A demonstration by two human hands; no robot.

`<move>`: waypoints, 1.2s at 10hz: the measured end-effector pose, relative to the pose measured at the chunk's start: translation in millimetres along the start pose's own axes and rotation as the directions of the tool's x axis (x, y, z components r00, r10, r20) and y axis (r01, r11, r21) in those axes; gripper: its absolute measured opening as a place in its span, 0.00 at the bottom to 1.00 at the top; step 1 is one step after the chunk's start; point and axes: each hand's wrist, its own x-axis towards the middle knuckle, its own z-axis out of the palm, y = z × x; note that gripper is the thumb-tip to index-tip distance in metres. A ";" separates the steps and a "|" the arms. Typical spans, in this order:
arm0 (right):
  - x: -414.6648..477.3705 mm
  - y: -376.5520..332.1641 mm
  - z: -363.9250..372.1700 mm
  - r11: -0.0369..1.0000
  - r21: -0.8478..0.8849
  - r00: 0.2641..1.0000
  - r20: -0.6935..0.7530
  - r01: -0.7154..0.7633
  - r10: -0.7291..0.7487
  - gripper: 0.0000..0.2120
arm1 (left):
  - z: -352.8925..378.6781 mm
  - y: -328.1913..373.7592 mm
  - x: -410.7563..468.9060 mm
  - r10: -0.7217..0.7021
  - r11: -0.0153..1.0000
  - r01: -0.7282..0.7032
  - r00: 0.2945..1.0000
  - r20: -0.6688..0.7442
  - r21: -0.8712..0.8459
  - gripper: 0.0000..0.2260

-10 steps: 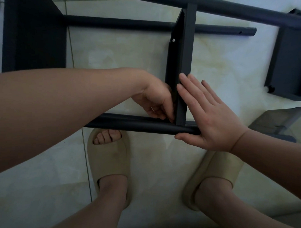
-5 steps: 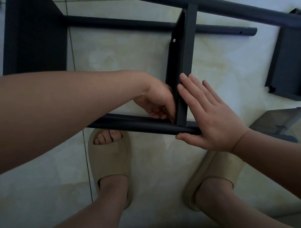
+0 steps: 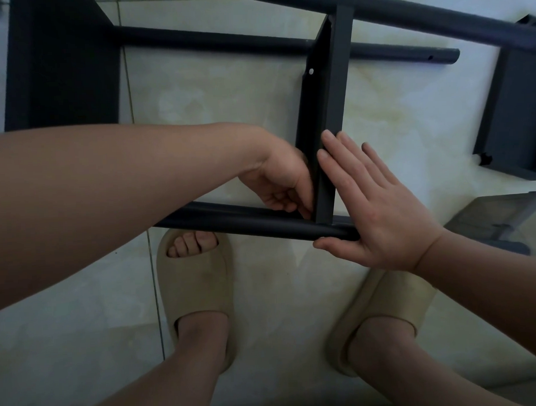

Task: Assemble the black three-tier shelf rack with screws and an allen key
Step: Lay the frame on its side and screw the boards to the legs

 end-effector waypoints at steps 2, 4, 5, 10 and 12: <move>0.1 0.0 -0.8 1.000 -0.001 1.000 0.003 0.000 0.000 0.47 | 3.4 -4.3 0.0 0.078 0.995 -0.079 0.997 -0.016 -0.069 0.08; 0.0 -0.5 -0.7 1.000 0.002 1.000 0.002 0.000 0.000 0.47 | 10.6 -16.1 1.3 0.196 0.962 -0.197 0.980 -0.025 -0.187 0.09; 0.0 -0.8 -0.5 1.000 0.003 1.000 0.004 -0.002 0.002 0.47 | 9.8 -17.3 1.0 0.175 0.963 -0.174 0.984 -0.013 -0.207 0.08; 0.0 -0.3 -0.6 1.000 0.006 1.000 0.003 -0.006 0.006 0.47 | 3.4 -2.6 0.9 0.020 1.000 -0.020 0.999 -0.029 -0.020 0.06; -0.2 -0.3 0.1 1.000 0.005 1.000 0.005 -0.005 0.005 0.47 | 2.6 -8.5 -0.8 0.017 0.997 -0.017 1.000 0.002 -0.074 0.06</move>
